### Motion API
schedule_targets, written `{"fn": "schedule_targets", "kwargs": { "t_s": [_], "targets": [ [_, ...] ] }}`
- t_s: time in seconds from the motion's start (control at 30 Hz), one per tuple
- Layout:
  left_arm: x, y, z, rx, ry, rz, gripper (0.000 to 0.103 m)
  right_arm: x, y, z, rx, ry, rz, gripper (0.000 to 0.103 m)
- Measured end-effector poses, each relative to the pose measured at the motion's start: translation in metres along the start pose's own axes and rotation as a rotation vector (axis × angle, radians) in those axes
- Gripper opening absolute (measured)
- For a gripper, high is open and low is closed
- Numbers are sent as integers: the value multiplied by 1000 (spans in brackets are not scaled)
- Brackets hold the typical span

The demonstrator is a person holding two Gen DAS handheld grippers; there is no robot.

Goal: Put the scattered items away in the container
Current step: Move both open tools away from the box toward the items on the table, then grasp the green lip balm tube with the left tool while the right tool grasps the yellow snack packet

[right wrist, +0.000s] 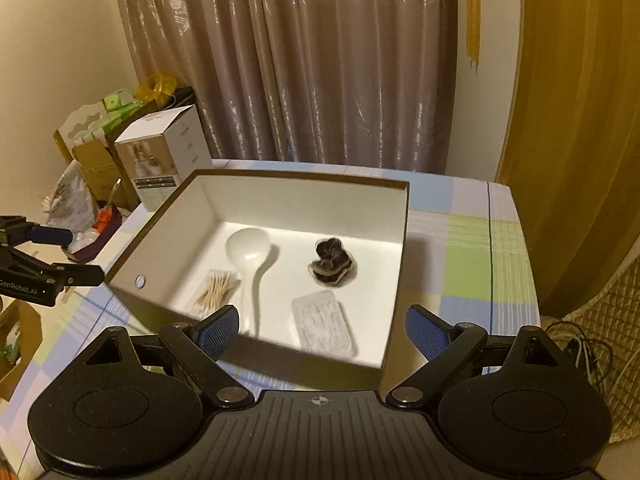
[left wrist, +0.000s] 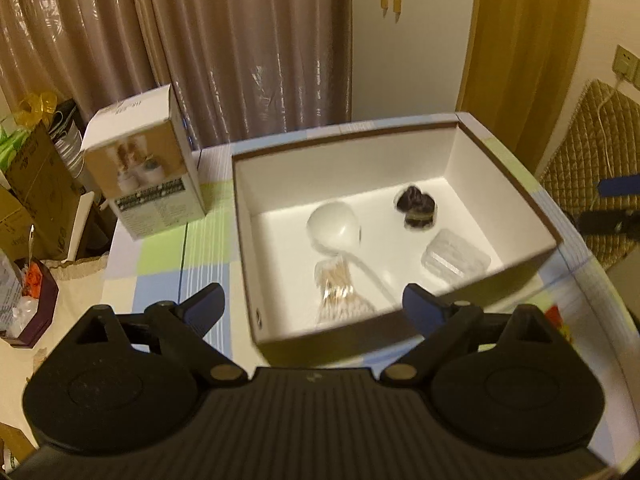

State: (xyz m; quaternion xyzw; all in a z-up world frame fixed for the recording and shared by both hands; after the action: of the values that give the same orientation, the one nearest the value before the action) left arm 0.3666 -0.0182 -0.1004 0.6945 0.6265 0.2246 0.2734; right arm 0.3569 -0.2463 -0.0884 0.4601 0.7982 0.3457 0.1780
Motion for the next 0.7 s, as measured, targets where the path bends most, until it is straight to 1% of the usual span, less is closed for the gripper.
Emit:
{"fn": "schedule_targets", "kwargs": {
  "t_s": [0.13,0.33,0.43,0.57,0.63,0.7],
  "targets": [
    [9,-29,-9,11,-20,-11,93,-6,-25,-10,17,-17,29,95],
    [22,-72,-17,28,-20,-47,93,-10,-72,-21,52,-22,112,95],
    [24,-101,-16,60,-26,-76,92,-9,-99,-22,73,-14,174,95],
    [22,-137,-9,136,-44,-118,90,-2,-130,-16,116,25,219,95],
    [19,-150,-5,162,-48,-130,89,0,-140,-12,130,42,220,95],
    [16,-156,-4,173,-55,-137,89,-1,-150,-7,148,55,234,95]
  ]
}}
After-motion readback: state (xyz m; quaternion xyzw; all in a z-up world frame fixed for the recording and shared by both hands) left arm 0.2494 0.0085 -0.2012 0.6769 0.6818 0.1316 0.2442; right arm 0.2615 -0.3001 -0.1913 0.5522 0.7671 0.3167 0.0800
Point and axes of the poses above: each gripper's, at about its wrist camera, not at the fingertips, and z roughly the way its jaws point, x to its left, y to its top, the point moved 10 cm from there along z, roughly the way its jaws point, and after that the axes turned 7 degrees about -z, right-handed, at the moved point
